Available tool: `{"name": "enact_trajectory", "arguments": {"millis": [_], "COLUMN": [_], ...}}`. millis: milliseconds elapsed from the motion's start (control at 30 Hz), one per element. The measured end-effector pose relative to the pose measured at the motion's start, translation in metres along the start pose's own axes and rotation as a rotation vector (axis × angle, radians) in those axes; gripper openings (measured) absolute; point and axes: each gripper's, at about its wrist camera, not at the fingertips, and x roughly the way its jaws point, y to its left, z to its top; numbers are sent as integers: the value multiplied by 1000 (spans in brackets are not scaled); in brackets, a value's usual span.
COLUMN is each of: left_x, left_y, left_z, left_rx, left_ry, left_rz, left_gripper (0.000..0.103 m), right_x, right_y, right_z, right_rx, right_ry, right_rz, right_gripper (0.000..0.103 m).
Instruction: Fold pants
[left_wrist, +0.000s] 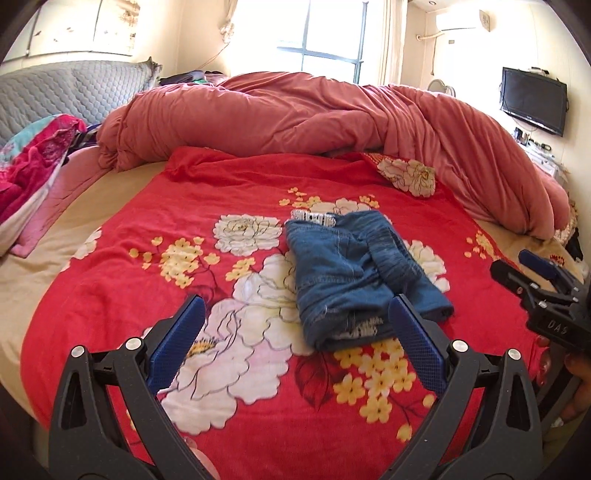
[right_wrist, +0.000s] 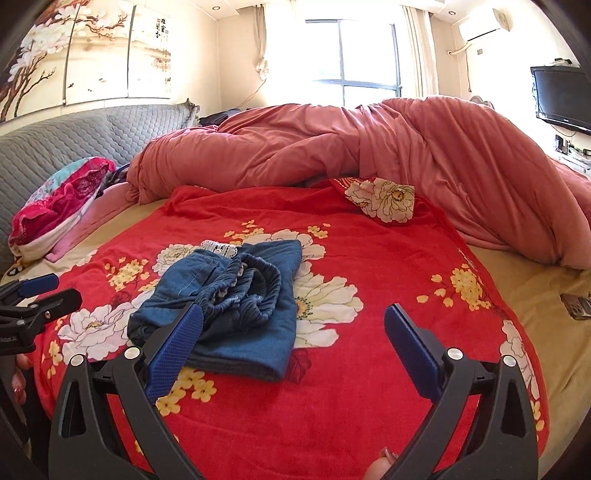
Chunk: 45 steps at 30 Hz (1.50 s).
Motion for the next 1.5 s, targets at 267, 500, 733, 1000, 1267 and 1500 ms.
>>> {"name": "enact_trajectory", "arguments": {"millis": [267,500,733,1000,1267,1500], "left_x": [-12,-18,-22,-23,-17,-4], "left_y": [-2,-3,-7,-11,-15,-18], "left_z": [-20,-32,-45,-60,-73,-81], "left_rx": [2,7,4,9,6,-2], "left_ry": [38,64,97,111,135,173], "left_rz": [-5,-4,-17,-20,-28,-30], "left_gripper": [94,94,94,94,94,94], "right_x": [-21,-33,-37,-42,-38,-26], "right_y": [4,6,8,11,16,21], "right_z": [-19,-34,-42,-49,-64,-77], "right_rx": [-4,4,13,25,42,24], "right_ry": [36,63,88,99,127,160], "right_rz": [-8,-2,2,18,32,27], "right_gripper": [98,98,98,98,98,98]}}
